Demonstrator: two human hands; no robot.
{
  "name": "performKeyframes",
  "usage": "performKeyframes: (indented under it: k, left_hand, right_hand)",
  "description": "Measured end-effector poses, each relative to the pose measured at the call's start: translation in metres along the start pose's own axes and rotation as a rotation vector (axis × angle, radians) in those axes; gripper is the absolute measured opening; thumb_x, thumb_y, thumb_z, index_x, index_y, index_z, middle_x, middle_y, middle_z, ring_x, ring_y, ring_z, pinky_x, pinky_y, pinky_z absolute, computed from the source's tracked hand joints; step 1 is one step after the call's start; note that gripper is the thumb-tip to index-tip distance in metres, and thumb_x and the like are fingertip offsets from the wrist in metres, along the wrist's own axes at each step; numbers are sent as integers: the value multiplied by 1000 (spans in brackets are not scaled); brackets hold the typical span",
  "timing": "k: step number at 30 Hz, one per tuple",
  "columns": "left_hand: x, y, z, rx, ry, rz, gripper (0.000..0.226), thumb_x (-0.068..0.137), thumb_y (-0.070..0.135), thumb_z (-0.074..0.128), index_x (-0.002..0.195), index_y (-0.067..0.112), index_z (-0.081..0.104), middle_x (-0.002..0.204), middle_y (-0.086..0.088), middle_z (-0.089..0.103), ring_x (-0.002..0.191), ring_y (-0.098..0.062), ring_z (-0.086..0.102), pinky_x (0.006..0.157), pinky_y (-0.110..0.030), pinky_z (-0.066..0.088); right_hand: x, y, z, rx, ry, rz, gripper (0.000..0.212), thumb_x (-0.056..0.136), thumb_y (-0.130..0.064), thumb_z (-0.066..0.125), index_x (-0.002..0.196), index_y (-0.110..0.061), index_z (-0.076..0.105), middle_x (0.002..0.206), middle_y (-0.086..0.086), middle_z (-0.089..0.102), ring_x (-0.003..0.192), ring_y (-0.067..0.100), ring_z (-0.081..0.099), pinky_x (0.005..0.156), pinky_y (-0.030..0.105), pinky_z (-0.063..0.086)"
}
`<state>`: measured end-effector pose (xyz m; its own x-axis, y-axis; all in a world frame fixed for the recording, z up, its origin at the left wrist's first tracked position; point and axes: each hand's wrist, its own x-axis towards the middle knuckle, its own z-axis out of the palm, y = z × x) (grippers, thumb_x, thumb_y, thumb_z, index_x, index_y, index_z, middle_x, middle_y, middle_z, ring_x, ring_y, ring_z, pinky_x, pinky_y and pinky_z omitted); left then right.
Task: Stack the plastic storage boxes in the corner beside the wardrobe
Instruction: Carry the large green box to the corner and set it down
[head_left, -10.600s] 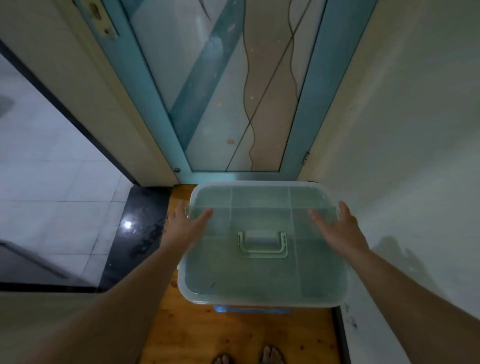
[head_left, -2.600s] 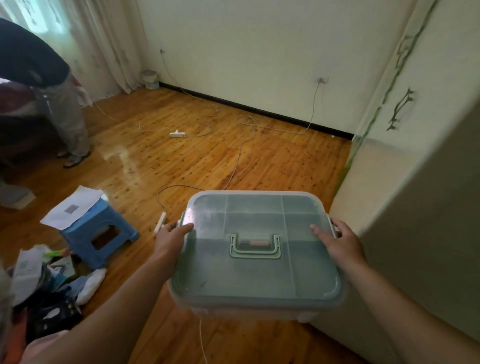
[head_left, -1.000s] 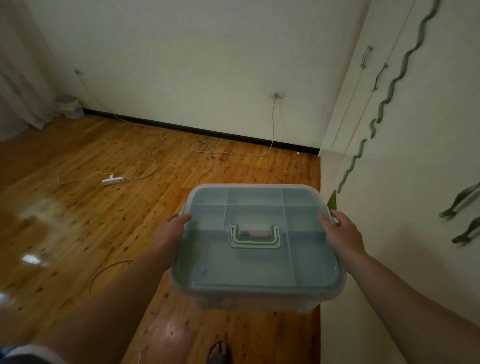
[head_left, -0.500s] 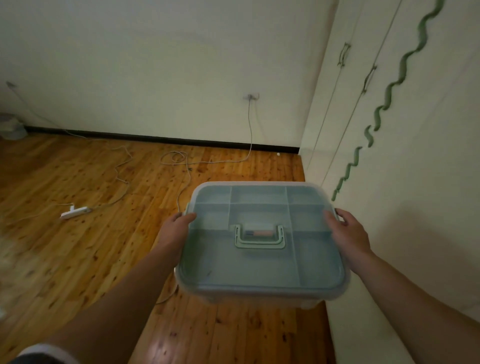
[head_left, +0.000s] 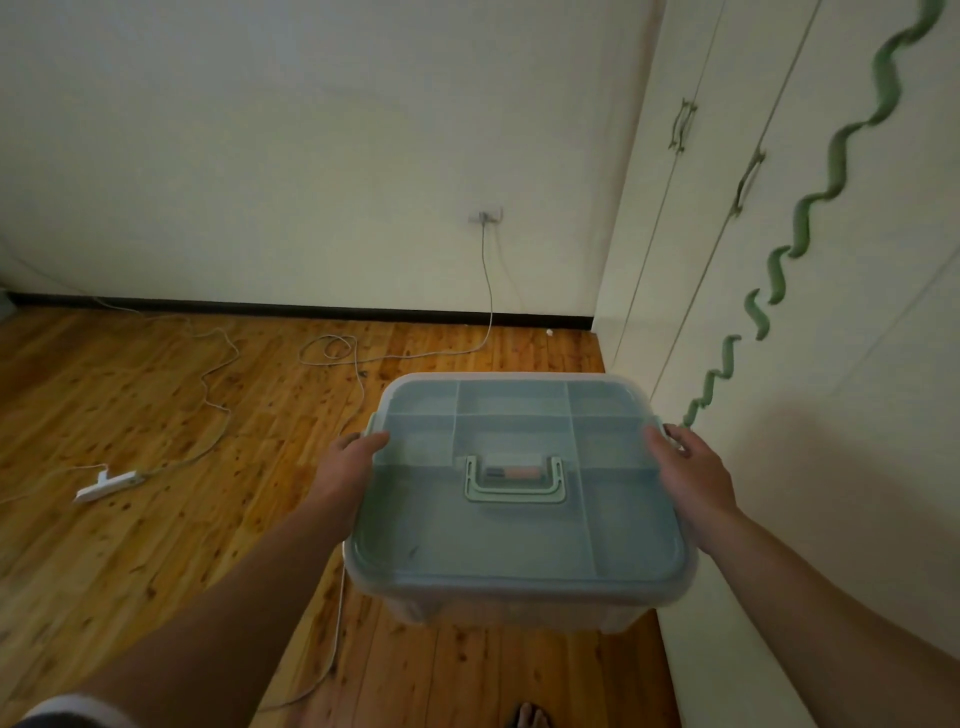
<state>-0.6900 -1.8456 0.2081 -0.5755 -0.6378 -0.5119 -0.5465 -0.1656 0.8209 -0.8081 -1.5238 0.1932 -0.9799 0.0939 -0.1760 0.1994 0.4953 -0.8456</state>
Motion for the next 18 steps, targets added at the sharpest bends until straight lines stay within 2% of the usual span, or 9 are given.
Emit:
performKeyframes:
  k: [7,11,15,18]
  left_hand:
    - [58,55,56,16,34,-10,44,94,33,56,136,21,52,133,-7,57,117,-29,55,93,-49,47]
    - [98,82,86,14,32,11,44,94,34,56,136,21,53,132,-6,57,107,-23,55,86,-46,49]
    - [133,107,107,23,34,11,43,93,35,57,134,21,55,129,-6,59,101,-22,55,86,-47,50]
    - [161,126,122,35,17,23,43,92,37,58,133,22,56,119,-3,61,99,-22,57,76,-43,51]
  right_hand:
    - [95,-23,3,3,-14,3,55,90,-58,45,136,-27,47,132,5,55,116,27,53,93,43,44]
    - [151,-40,7,4,-30,8,55,90,-58,46,135,-27,48,132,4,55,115,27,53,94,45,45]
    - [193,-51,13,16,-20,20,55,90,-57,47,135,-26,48,131,5,56,113,27,54,90,42,45]
    - [223,-62,20,-4,-8,14,54,91,-56,45,136,-25,47,131,6,55,113,28,54,93,46,46]
